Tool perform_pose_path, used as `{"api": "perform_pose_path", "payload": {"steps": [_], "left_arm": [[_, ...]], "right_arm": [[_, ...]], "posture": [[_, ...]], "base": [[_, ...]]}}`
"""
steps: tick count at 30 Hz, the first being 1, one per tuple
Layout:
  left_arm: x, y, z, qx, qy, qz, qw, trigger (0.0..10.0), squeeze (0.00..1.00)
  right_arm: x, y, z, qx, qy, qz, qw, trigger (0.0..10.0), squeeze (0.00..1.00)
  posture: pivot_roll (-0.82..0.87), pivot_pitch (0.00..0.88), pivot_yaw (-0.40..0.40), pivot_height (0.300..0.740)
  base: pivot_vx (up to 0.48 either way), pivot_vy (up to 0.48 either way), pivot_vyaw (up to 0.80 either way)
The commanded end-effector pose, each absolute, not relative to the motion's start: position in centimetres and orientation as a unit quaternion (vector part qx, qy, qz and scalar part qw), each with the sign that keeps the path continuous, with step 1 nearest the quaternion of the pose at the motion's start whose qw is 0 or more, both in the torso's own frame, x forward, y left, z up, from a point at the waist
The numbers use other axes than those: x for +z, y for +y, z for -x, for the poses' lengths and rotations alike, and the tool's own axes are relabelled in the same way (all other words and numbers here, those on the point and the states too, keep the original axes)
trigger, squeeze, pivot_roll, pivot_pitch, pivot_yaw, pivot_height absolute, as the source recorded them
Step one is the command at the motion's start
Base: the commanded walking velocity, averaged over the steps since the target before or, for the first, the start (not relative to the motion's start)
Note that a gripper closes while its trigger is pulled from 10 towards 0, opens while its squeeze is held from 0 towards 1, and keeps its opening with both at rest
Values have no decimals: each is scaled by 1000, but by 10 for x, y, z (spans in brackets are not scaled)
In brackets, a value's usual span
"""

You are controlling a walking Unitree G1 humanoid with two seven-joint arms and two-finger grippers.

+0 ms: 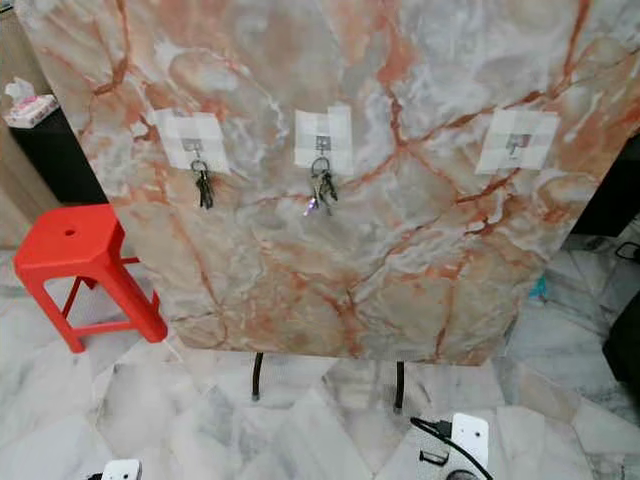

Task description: Hang keys on a hook

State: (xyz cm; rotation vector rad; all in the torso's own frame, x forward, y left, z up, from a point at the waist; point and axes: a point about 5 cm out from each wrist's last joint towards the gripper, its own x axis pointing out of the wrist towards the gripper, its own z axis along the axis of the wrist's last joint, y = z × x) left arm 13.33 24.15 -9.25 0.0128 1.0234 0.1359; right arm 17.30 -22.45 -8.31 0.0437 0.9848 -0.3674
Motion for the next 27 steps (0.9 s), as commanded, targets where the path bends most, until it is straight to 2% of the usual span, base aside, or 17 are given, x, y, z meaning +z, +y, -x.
{"api": "perform_pose_path", "payload": {"steps": [1, 4, 13, 27], "left_arm": [[-93, 243, -130, 70, 494, -3, 866, 10000, 0], [-93, 244, -130, 70, 495, -3, 866, 10000, 0], [-93, 243, -129, 63, 496, -9, 866, 10000, 0], [-94, 244, -128, 59, 499, -14, 864, 10000, 0]], "right_arm": [[-84, -220, -173, -169, 473, -27, 864, 10000, 0], [-85, -220, -172, -166, 475, -21, 864, 10000, 0], [-83, -223, -173, -173, 470, -24, 865, 10000, 0], [-74, -221, -192, -168, 436, -29, 883, 10000, 0]], "posture": [[-109, 0, -9, 740], [-110, 0, -9, 740], [-116, 0, -6, 740], [-117, 0, -4, 740]], "base": [[300, 0, -781], [307, 0, -750], [317, 0, 0], [314, 0, 0]]}}
